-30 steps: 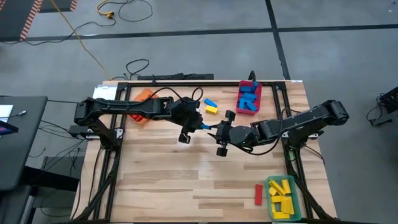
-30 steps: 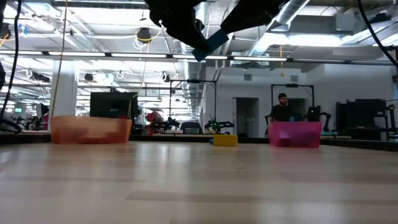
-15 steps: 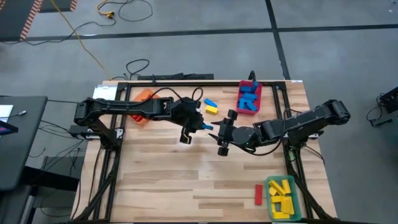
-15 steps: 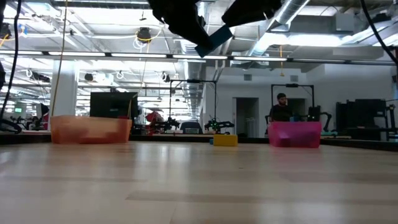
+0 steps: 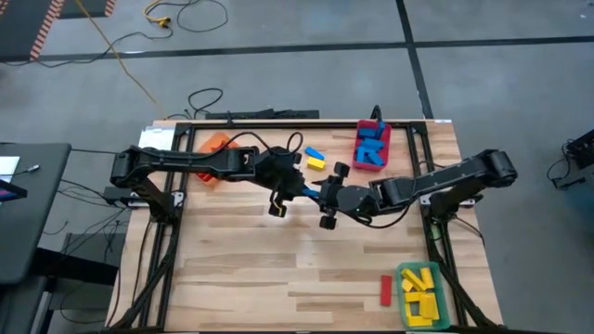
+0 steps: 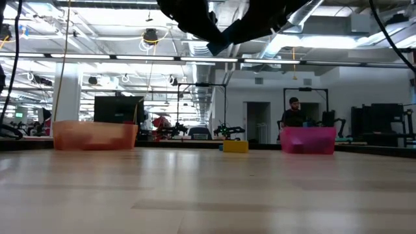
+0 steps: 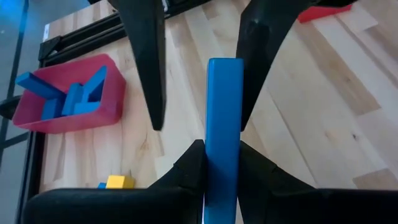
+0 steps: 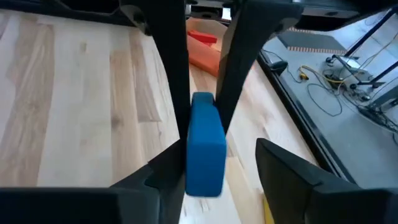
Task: Sort blocks
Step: Put the blue block into the red bin
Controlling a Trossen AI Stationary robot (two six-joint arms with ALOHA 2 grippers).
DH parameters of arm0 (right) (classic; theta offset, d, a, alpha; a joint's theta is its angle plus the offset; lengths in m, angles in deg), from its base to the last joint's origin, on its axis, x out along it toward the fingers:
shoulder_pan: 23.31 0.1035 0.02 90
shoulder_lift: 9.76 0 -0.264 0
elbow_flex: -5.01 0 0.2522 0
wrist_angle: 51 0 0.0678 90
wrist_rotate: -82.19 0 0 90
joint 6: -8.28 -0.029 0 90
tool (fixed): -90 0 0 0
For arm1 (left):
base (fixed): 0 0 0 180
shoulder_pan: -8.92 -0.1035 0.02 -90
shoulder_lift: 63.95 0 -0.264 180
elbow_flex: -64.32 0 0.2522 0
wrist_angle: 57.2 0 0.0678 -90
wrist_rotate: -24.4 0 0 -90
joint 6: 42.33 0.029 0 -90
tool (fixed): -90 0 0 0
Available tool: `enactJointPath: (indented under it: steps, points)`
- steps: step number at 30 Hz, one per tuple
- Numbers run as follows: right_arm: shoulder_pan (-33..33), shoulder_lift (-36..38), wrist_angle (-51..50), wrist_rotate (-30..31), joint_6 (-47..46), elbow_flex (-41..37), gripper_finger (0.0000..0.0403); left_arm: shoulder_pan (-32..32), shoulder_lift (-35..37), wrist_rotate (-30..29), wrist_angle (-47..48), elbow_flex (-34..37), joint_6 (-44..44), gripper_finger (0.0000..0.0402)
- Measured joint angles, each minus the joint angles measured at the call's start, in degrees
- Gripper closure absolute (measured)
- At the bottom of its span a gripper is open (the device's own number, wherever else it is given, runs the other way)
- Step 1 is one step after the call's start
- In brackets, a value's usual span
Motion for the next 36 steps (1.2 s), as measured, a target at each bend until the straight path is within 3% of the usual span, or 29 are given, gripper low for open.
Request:
enactJointPath:
  steps: [6,15,23,31,36]
  points:
    - [0.0,-0.8,2.4,-0.4,1.7,0.0,0.0245,0.0,-0.1,-0.1,0.6,0.0,0.0,0.0351]
    - [-0.2,-0.6,2.2,-1.3,1.4,0.0,0.0283,0.0,-0.2,-0.3,1.3,0.0,-0.2,0.0351]
    - [-0.2,-0.4,1.1,-1.5,1.1,0.0,0.0352,-0.1,-0.2,-0.9,1.5,0.0,-0.3,0.0349]
    - [-0.2,-0.3,-1.7,-1.4,1.2,0.0,0.0353,-0.1,-0.3,-3.9,1.8,0.1,-3.2,0.0305]
    - [-1.6,2.1,-11.1,-0.1,-3.7,0.0,0.0353,-0.5,-0.3,-6.5,5.6,0.1,-4.7,0.0285]
